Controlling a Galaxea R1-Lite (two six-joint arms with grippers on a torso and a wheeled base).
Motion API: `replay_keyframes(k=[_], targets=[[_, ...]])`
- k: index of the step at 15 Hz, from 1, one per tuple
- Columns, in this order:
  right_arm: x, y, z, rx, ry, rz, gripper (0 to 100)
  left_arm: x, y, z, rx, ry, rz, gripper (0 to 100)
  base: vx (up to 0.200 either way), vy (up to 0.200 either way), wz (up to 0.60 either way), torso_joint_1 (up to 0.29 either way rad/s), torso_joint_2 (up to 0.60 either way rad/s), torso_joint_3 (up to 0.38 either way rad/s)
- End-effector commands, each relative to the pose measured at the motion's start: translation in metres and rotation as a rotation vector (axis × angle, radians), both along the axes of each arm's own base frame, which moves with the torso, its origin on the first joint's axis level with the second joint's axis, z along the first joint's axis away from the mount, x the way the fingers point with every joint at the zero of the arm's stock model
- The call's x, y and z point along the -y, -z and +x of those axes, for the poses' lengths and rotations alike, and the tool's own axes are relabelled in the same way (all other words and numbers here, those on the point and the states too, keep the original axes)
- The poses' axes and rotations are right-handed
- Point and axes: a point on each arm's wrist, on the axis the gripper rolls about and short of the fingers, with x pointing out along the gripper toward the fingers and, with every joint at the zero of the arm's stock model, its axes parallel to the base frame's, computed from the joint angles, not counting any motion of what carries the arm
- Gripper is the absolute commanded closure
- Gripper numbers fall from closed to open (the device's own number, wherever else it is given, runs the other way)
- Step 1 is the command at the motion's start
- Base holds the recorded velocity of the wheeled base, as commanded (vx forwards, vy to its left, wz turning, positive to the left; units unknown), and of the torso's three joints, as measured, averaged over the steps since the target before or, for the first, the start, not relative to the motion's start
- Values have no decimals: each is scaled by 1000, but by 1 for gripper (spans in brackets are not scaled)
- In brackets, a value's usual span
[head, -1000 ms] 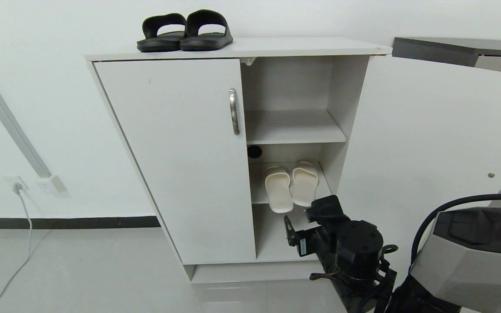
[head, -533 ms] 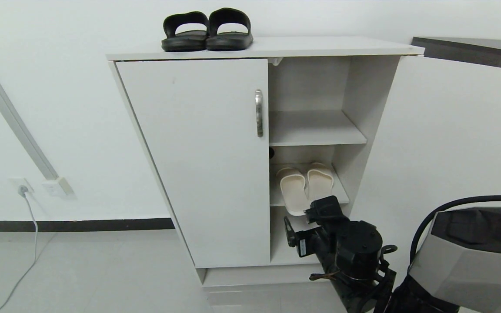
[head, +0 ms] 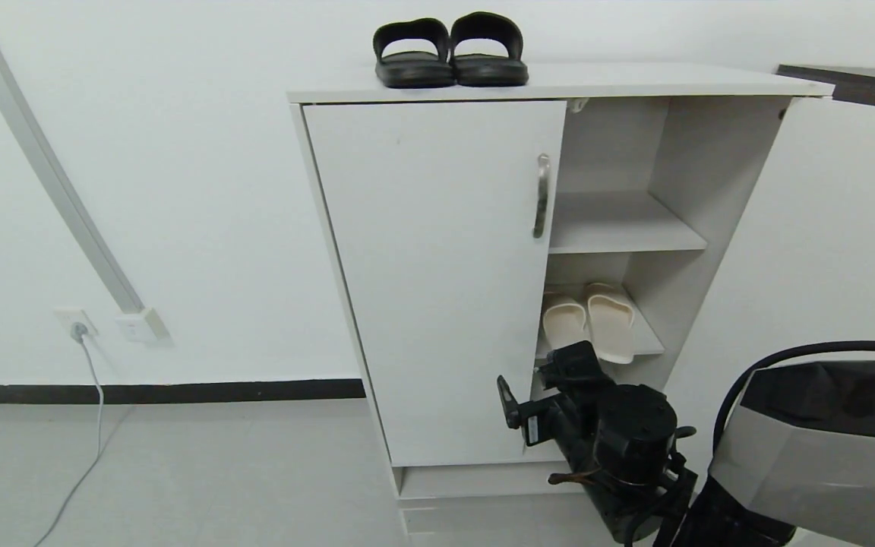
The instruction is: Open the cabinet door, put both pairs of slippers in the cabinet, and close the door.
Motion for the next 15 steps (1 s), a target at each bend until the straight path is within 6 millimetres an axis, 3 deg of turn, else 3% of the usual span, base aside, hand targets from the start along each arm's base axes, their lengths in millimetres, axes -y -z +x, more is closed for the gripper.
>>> replay_keyframes(k=[1,2,15], targets=[[2,0,-3,-22,-24,-20,0,0,0,0,-1,-2,-1,100,0,200,0,12,-2,2],[2,-1,-3,-21,-30,-15,0,0,0,0,-1,-2,-1,100,0,200,0,2,12,2],[1,3,-5,-14,-41,-14,0,0,0,0,-1,-2,-1,100,0,0,0,0,0,0]])
